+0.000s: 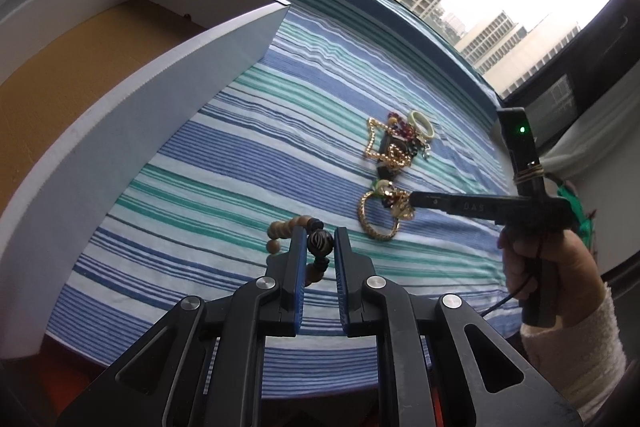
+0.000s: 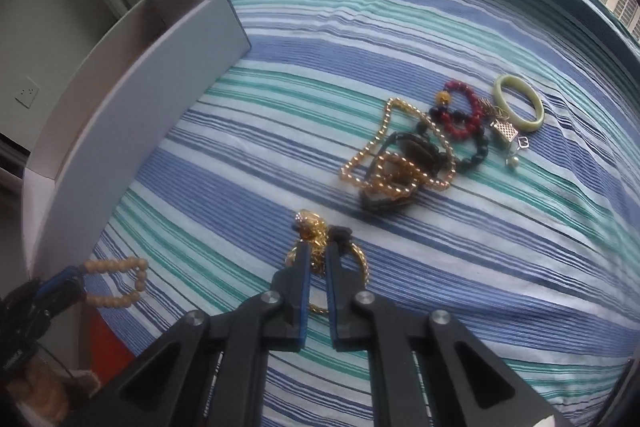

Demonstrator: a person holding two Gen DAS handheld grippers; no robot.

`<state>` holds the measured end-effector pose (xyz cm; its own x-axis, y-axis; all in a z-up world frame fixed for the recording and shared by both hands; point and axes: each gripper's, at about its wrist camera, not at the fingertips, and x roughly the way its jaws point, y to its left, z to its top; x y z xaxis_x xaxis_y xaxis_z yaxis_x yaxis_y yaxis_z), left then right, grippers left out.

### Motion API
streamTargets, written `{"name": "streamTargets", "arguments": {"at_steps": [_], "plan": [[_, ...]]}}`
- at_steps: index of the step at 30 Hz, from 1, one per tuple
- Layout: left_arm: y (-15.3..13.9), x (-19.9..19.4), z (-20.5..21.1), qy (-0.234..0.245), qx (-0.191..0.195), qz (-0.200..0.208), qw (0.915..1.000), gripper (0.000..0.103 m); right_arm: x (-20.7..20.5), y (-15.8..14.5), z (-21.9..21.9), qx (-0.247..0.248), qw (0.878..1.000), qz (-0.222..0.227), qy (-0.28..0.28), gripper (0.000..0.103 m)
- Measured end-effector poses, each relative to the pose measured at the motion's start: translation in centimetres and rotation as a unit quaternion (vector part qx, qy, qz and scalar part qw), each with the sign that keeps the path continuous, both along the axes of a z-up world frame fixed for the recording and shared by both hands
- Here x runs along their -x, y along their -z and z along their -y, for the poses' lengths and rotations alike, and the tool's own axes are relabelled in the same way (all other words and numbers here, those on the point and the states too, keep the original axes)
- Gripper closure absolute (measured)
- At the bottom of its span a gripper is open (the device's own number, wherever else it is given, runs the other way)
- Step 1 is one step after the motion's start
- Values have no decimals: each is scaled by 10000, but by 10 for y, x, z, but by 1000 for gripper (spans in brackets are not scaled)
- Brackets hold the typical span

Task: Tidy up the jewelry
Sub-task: 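Lift the wooden bead bracelet with the left tool while the right tool grasps the gold chain with green pendant, then carry both pieces into the white tray and open both tools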

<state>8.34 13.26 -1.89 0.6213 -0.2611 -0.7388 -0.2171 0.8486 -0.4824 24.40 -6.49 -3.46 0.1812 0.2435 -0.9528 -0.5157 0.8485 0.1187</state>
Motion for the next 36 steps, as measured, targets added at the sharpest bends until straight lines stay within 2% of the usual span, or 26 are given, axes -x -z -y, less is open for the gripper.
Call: {"name": "streamTargets", "arguments": {"at_steps": [2, 5, 9, 14, 16, 17, 18, 22, 23, 24, 25, 27, 30, 36], "plan": [[1, 0, 1, 20, -46, -31, 10000, 92, 4, 19, 13, -56, 9995, -315, 50, 96], [3, -1, 2, 41, -54, -51, 10000, 91, 11, 31, 35, -198, 9981, -566, 147, 92], [6, -4, 4, 57, -32, -86, 9999, 91, 13, 28, 64, -958, 9902, -948, 368, 92], [8, -5, 6, 74, -36, -128, 9999, 91, 4, 27, 80, -934, 9905, -741, 691, 92], [8, -5, 6, 73, -43, -135, 9999, 91, 0, 34, 79, -935, 9890, -784, 831, 83], [8, -5, 6, 69, -52, -139, 9999, 91, -2, 38, 77, -965, 9883, -798, 871, 72], [9, -4, 6, 60, -64, -148, 9999, 91, -3, 41, 75, -967, 9882, -774, 900, 67], [10, -4, 4, 40, -65, -187, 9998, 91, -4, 50, 61, -704, 9924, -577, 826, 66], [11, -4, 4, 34, -55, -201, 9998, 91, -5, 52, 59, -650, 9932, -515, 820, 70], [11, -3, 3, 27, -40, -213, 9998, 91, -6, 54, 58, -623, 9937, -440, 817, 96], [11, -2, 2, 22, -29, -220, 9998, 91, -7, 53, 58, -632, 9939, -407, 809, 96], [8, -1, 1, 13, -14, -213, 9998, 91, -4, 42, 60, -772, 9929, -279, 857, 96], [-5, 2, -4, -24, 67, -136, 9999, 91, 6, 10, 59, -852, 9941, 99, 670, 97], [-53, 23, -29, -276, 106, 221, 9993, 91, 29, -65, 31, -1197, 9907, 640, 98, 97]]}}
